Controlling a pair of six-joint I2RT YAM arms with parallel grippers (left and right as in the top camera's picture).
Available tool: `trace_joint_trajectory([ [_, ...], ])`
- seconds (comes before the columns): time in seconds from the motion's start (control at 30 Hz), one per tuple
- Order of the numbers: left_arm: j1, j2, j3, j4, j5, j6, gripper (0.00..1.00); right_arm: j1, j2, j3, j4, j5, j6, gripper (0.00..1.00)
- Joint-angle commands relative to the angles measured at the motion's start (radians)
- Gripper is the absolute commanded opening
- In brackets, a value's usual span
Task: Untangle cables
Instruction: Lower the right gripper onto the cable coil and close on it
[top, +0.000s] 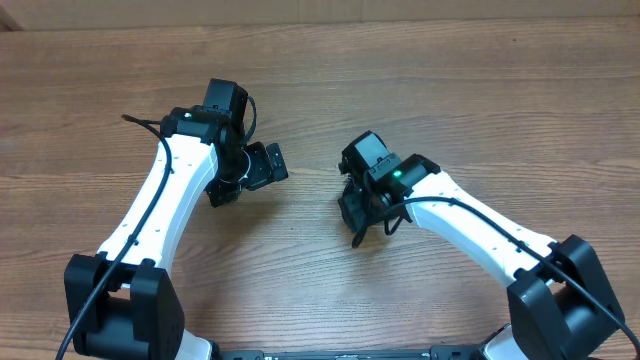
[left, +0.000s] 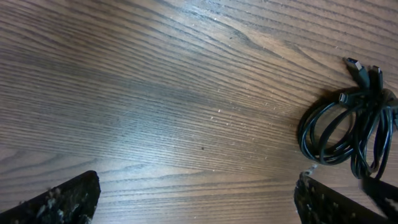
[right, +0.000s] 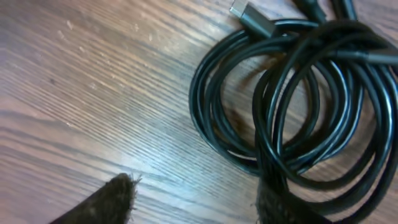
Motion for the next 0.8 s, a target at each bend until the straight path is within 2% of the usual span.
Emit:
trace_joint_trajectory([
  [0.0,-0.004,0.009,0.013,0.005,0.013,0.024,1.0,-0.008,-0.003,0.147,-0.043,0.033,0.034,0.83],
  [0.07,-0.004,0.009,0.013,0.005,0.013,0.024,1.0,-0.008,-0.003,0.193,-0.092,0.15,0.034,0.83],
  [0.13,-0.004,0.009,0.013,0.003,0.013,0.024,0.99,-0.008,-0.003,0.202,-0.124,0.248,0.029,0.88],
  [0.2,-0.004,0.009,0.013,0.002,0.013,0.024,1.0,-0.008,-0.002,0.192,-0.154,0.257,0.013,0.88],
  [0.23,-0.004,0.009,0.013,0.002,0.013,0.024,0.99,-0.008,0.002,0.153,-0.159,0.199,0.013,0.89],
  [0.5,-0.005,0.009,0.013,0.002,0.013,0.024,0.99,-0.009,0.026,-0.08,0.06,0.158,0.016,0.88],
  [0.53,-0.004,0.009,0.013,0.002,0.013,0.024,1.0,-0.009,0.026,-0.089,0.072,0.158,0.016,0.86],
  [0.63,-0.004,0.009,0.013,0.003,0.013,0.024,1.0,-0.012,0.026,-0.096,0.088,0.156,0.016,0.61],
  [0.7,-0.004,0.009,0.013,0.003,0.013,0.024,1.0,-0.012,0.026,-0.096,0.093,0.156,0.016,0.51],
  [0.73,-0.004,0.009,0.013,0.001,0.013,0.024,1.0,-0.012,0.026,-0.096,0.093,0.156,0.016,0.41],
  [0.77,-0.004,0.009,0.013,-0.002,0.013,0.024,0.99,-0.012,0.026,-0.096,0.093,0.156,0.017,0.4],
])
